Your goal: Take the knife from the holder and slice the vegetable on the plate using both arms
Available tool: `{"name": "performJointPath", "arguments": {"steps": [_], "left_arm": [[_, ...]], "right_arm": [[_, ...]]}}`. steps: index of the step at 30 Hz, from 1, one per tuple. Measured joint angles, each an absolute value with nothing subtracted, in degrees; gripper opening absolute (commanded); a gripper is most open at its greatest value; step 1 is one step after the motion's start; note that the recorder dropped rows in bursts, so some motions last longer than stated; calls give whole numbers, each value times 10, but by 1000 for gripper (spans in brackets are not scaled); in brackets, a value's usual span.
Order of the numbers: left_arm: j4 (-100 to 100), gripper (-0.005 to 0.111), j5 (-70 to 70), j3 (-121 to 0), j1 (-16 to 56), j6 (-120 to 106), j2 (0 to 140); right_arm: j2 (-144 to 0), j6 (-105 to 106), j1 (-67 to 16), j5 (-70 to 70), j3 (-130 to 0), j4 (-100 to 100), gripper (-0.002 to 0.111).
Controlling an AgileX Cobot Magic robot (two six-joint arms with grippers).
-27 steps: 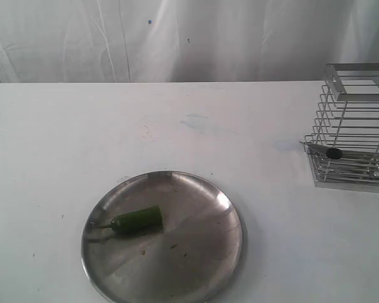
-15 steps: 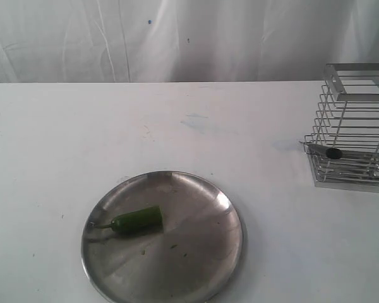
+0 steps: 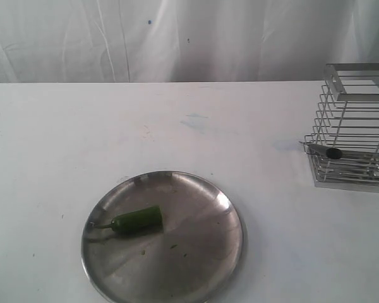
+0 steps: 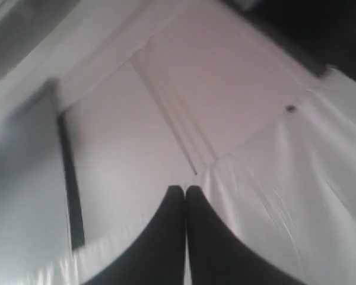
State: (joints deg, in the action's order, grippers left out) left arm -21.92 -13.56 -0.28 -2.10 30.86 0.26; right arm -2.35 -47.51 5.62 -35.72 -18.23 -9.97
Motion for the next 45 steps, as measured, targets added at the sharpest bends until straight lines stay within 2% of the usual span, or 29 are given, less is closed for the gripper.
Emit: {"name": "performJointPath", "arguments": {"steps": [2,5,9,11,13,14,16,21,23,32,42,45], "left_arm": [[-225,0,-136,-3,-21,288,3],[-255,0,-136,-3,-21,257,3],[-270,0,-116,-3,-21,239,3],[-272,0,-106,-3,-21,237,3],[-273,0,-103,-3,-20,236,3],[-273,0,-100,-3,-16,236,3],[-273,0,-96,-3,0,235,3],[-273,0,-96,-3,21,235,3],[-273,0,-96,-3,21,235,3],[-273,0,-96,-3,21,235,3],[-274,0,-95,-3,21,235,3],[-274,0,-91,-3,21,235,3]], "right_arm": [[-66,-502,56,-311,-267,-315,0],[-159,-579,56,-197,-328,-564,0],[-339,-640,56,69,-336,-663,0],[-437,-567,56,132,-336,-577,0],[-512,-399,40,202,-343,-417,0],[-550,-271,24,288,-359,-318,0],[-591,-165,2,416,-395,-207,0],[-611,63,-127,576,-494,-19,0],[-631,76,-195,622,-548,-26,0],[-795,63,-356,694,-677,-208,0],[-913,96,-469,696,-683,-434,0],[-933,81,-486,696,-684,-441,8]]}}
